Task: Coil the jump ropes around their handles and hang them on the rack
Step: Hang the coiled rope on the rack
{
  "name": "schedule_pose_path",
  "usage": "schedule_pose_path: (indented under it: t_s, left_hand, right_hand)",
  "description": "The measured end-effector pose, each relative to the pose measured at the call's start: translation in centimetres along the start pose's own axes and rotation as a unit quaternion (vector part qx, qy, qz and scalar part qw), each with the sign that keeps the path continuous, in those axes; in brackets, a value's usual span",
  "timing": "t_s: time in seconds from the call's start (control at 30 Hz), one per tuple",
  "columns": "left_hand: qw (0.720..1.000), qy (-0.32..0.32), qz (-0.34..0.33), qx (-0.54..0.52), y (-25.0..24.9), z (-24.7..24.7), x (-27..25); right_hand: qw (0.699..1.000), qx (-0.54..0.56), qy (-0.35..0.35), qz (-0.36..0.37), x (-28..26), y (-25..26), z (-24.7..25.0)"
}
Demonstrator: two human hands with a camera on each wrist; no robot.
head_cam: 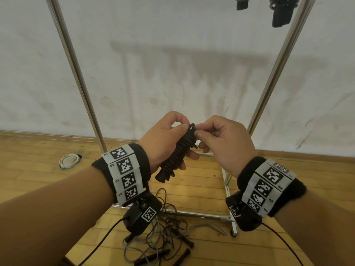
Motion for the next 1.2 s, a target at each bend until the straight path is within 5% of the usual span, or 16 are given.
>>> schedule_pose_path:
  t_s: [0.4,0.53,0.7,0.87,1.07,1.2]
  left_hand:
    - [0.988,0.076,0.116,-0.062,2.1,-0.8,-0.4]
    - [0.994,0.033,0.086,-0.066,2.1,-0.8,-0.1]
    - [0.989,-0.074,0.025,-0.128,1.3,-0.3,0.5]
    - [0.998,-0.066,-0.001,-0.017,1.3,-0.4,0.8]
    - [0.990,-0.039,-0.035,0.132,-0.4,0.4,0.3]
    - [0.984,0.029,0.020,0.174,0.8,0.1,0.0]
  right_hand:
    - [0.982,-0.111,0.143,0.054,0.4,-0.2,-1.1]
    - [0.988,-0.084,0.130,-0.003,0.3,-1.1,-1.3]
    - [0.979,-0.033,0.195,-0.052,-2.1,-1.9,-5.0]
    - [0.988,-0.026,0.111,-0.101,-2.0,-3.6,-5.1]
    - [0.979,-0.179,0.072,-0.067,-0.5,-5.4,-2.9]
    - [0.959,-0.253,0.104,-0.067,-0.3,-7.5,-3.1]
Point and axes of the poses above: each hand's wrist, its own x-axis towards the middle knuckle, its own z-axis out of the back of the hand, y = z × x, the point moved 8 cm from there along x, towards the middle knuckle, and after that the axes turned 8 degrees about -x, right-handed, at the moved point
